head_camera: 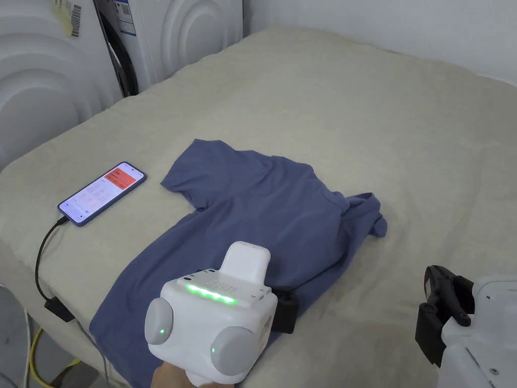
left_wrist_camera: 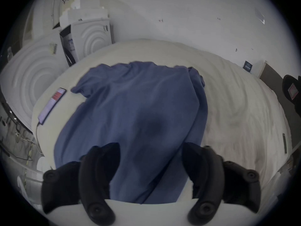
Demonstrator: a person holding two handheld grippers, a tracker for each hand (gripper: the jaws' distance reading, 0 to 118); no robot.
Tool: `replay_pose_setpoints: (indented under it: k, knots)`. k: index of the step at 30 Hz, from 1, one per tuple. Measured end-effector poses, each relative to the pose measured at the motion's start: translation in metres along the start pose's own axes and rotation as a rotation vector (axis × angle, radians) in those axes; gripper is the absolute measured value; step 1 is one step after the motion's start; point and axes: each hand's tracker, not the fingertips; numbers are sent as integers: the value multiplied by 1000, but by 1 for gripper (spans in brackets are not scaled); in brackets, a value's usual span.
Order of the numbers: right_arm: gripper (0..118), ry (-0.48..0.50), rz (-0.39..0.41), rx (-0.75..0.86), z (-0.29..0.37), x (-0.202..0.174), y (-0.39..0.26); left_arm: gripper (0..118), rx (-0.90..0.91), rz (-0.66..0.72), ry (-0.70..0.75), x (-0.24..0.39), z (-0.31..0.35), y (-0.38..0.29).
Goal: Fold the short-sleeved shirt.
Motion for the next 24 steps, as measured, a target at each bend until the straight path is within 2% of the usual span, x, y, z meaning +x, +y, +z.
replay_pose_setpoints:
  k: [2, 3, 5, 11, 14, 15, 17, 20, 22, 23, 24]
  knots:
    - [3, -3, 12, -7, 0, 0, -1, 106, -24, 10, -31, -2, -7, -1]
    - [3, 3, 6, -9, 0, 0, -1, 108, -43, 8, -18, -2, -13, 0]
    - [3, 18, -13, -14, 1, 0, -1, 107, -124, 0, 12, -2, -19, 1]
    - [3, 19, -19, -29, 3, 2, -3, 113, -125, -29, -3, 0, -32, -5]
    - [3, 17, -30, -38, 3, 5, -4, 110, -134, -38, 27, 7, -34, -6]
    - [3, 16, -32, -43, 3, 6, -4, 101, -127, -41, 29, 7, -32, -7]
    - [3, 10, -34, -49, 3, 7, -5, 71, -102, -39, 51, 8, -22, -5]
    - [3, -1, -50, -59, 3, 11, -5, 11, -79, -43, 83, 7, -14, -1]
    - [3, -1, -66, -58, 5, 14, -6, 11, -85, -53, 159, 5, -13, 0]
    - [3, -3, -68, -58, 7, 15, -5, 11, -82, -39, 97, 3, -13, 0]
    - [3, -7, -67, -57, 9, 16, -5, 11, -82, -35, 104, 1, -13, 1]
